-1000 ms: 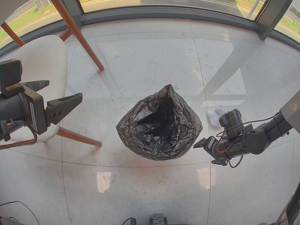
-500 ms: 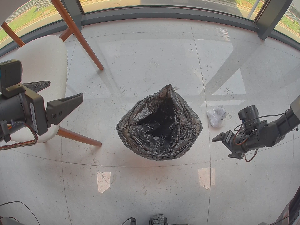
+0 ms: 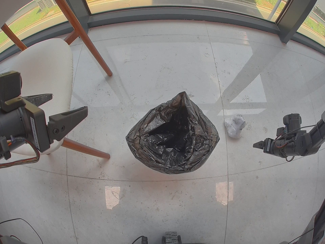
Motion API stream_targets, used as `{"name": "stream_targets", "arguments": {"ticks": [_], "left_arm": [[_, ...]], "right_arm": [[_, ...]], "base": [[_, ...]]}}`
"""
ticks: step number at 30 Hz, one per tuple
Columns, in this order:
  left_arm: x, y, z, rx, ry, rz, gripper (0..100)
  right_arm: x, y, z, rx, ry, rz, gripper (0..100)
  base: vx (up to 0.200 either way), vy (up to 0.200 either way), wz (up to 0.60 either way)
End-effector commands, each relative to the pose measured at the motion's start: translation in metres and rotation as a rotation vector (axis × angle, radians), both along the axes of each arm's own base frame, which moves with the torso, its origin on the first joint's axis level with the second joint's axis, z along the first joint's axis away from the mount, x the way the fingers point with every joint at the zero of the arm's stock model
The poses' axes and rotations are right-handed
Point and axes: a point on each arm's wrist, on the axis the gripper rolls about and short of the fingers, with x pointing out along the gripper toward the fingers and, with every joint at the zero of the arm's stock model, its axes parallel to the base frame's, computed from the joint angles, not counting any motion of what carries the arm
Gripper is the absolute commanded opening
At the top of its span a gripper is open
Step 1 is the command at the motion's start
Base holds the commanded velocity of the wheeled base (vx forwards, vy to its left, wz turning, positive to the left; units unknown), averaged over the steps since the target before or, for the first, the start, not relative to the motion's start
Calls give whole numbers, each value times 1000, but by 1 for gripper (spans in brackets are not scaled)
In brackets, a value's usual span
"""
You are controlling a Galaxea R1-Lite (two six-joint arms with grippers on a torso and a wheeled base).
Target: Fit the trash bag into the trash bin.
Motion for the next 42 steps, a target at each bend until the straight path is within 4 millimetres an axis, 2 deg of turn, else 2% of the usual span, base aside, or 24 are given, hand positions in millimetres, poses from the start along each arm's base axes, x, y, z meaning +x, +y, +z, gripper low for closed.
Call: {"name": "stream_targets", "arguments": {"ticks": [1, 4, 8, 12, 14, 22, 30, 33, 34, 36, 42], "left_arm": [[-1, 1, 0, -3, -2, 6, 100], [-3, 3, 1, -7, -6, 6, 100], [-4, 4, 0, -4, -6, 12, 100], [-4, 5, 1, -2, -17, 40, 100], [-9, 9, 3, -7, -30, 51, 100], [-12, 12, 3, -5, -39, 88, 100], [-12, 13, 5, -6, -47, 113, 100], [-12, 14, 7, -9, -55, 131, 100], [-12, 14, 7, -9, -55, 135, 100], [-12, 14, 7, -7, -56, 144, 100], [-17, 18, 9, -18, -71, 145, 100]], "right_arm": [[13, -25, -35, -79, -15, 14, 100], [20, -24, -37, -84, -50, 21, 100], [35, -25, -49, -91, -55, 29, 100], [50, -25, -48, -95, -90, 31, 100], [72, -19, -44, -92, -150, 41, 100], [109, -5, -38, -74, -256, 99, 100], [148, 10, -54, -76, -329, 138, 100], [160, 12, -71, -80, -335, 146, 100], [162, 13, -73, -80, -336, 147, 0], [172, 13, -83, -81, -352, 148, 0], [190, 14, -92, -79, -406, 148, 0]], "base": [[0, 0, 0], [0, 0, 0], [0, 0, 0], [0, 0, 0], [0, 0, 0], [0, 0, 0], [0, 0, 0], [0, 0, 0], [0, 0, 0], [0, 0, 0], [0, 0, 0]]}}
